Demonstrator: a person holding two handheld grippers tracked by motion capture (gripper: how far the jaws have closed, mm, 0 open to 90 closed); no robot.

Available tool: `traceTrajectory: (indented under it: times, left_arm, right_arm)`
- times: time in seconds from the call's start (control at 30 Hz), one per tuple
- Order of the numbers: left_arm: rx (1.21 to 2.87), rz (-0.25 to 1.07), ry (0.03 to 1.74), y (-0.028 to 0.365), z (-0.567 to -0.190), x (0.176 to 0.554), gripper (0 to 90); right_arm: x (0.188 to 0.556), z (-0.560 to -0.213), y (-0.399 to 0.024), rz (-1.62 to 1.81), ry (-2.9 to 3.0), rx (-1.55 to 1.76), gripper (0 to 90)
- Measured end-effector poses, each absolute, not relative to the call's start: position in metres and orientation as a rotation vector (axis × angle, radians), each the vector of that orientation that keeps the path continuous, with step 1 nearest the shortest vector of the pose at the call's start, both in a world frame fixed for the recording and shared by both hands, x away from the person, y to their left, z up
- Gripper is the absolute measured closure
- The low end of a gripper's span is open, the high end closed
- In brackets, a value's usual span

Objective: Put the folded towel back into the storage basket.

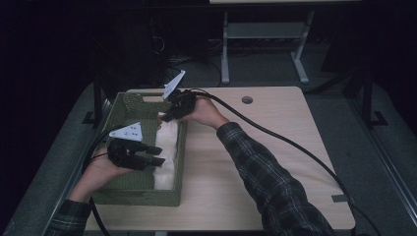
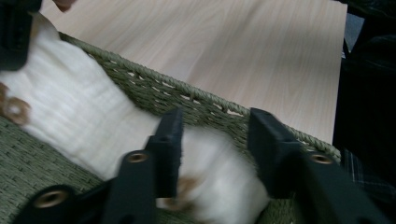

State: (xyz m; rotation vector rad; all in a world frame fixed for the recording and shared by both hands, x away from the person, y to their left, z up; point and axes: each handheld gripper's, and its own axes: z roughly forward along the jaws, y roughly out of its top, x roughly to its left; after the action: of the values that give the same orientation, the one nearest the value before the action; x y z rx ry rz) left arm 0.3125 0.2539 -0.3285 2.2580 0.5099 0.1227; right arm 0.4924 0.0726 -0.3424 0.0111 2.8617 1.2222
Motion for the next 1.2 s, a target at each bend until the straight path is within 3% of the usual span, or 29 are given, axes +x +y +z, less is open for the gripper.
traceTrajectory:
  times: [0.17, 0.53, 0.7, 1.2]
  left_arm:
    - [2.218, 0.150, 0.527, 0.256, -0.328, 0.314, 44.5]
    - [2.187, 0.146, 0.530, 0.255, -0.329, 0.318, 43.9]
    - [2.176, 0.146, 0.536, 0.253, -0.330, 0.319, 43.7]
    - [2.131, 0.163, 0.552, 0.223, -0.318, 0.328, 39.7]
  right_arm:
    - [0.498, -0.346, 0.073, 1.215, 2.862, 0.015, 82.4]
    - [0.519, -0.351, 0.069, 1.225, 2.844, 0.074, 80.9]
    - [0.531, -0.353, 0.066, 1.259, 2.778, 0.155, 63.5]
    - [0.524, -0.327, 0.013, 1.307, 2.729, 0.240, 50.3]
